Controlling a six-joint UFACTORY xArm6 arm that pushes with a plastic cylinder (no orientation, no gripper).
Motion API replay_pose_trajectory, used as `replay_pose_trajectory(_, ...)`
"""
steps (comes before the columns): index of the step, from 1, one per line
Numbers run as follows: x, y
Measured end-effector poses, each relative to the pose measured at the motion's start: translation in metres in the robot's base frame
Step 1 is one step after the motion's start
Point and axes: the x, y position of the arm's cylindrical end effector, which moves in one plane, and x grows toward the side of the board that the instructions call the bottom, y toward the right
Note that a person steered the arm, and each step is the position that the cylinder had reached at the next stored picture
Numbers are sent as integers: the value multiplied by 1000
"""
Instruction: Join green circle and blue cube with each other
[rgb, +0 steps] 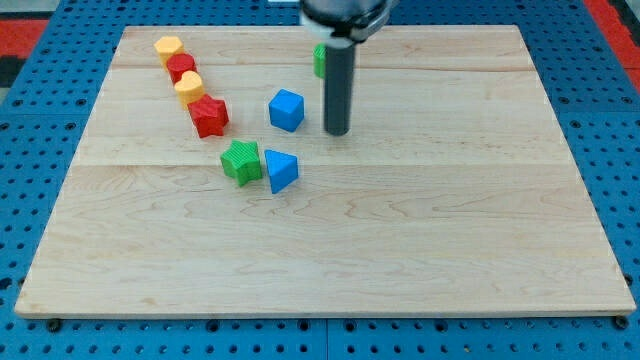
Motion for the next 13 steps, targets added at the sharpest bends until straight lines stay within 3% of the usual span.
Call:
replay_pose_trajectory(1,3,-54)
replay_pose_trajectory(2,-25,-59)
replay_pose_trajectory(3,-50,-56)
replay_pose_trajectory(5,-30,-48)
replay_pose_trajectory(7,-60,-37)
replay_pose_trajectory(11,-65,-8)
replay_pose_trajectory(12,-48,-8)
replay_pose_trajectory(13,-3,4)
